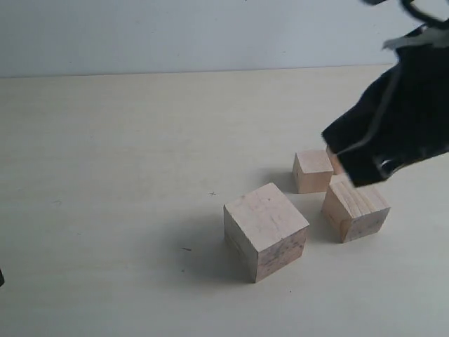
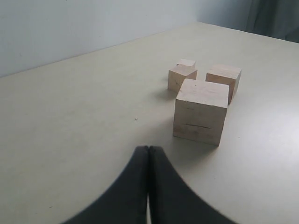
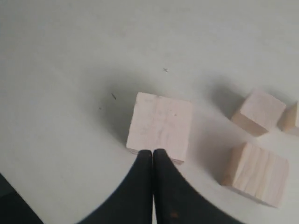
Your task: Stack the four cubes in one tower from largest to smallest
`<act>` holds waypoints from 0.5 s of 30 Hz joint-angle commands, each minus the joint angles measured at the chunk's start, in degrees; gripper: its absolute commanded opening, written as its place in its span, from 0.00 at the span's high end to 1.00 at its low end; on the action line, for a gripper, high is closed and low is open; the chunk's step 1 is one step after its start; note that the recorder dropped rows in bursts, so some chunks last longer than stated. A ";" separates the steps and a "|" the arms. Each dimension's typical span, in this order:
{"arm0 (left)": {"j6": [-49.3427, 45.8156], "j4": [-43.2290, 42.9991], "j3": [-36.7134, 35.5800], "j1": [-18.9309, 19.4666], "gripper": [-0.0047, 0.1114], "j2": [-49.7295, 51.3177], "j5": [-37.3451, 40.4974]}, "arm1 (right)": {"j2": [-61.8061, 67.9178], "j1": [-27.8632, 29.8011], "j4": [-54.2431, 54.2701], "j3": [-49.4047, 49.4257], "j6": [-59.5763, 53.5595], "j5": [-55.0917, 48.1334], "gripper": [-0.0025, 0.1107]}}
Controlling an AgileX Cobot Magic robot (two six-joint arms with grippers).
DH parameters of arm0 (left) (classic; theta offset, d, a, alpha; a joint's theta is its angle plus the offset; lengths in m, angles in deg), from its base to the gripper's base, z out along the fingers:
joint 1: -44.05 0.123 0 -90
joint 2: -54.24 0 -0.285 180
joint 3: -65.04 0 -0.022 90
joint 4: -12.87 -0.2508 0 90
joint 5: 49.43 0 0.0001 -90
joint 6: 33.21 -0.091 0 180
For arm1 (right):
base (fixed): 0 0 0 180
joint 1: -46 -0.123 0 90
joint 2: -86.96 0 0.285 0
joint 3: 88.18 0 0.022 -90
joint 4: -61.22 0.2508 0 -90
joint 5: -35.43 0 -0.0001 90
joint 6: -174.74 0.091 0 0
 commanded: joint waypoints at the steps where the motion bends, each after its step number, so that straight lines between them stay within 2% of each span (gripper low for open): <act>1: 0.03 0.18 -0.18 0.06 0.96 -0.38 -0.06 | 3.73 -8.19 -2.46 -0.21 -0.58 3.61 0.98; 5: 0.03 0.18 -0.18 0.06 0.96 -0.38 -0.06 | 5.66 -8.95 -2.23 -0.21 2.95 5.29 0.98; 11: -0.08 0.18 -0.18 0.06 0.96 -0.38 -0.06 | 9.69 -8.95 -9.76 -0.26 20.93 5.56 0.98; 15: -0.08 0.18 -0.18 0.06 0.96 -0.38 -0.06 | 13.49 -8.95 -9.89 -0.26 22.16 3.55 0.86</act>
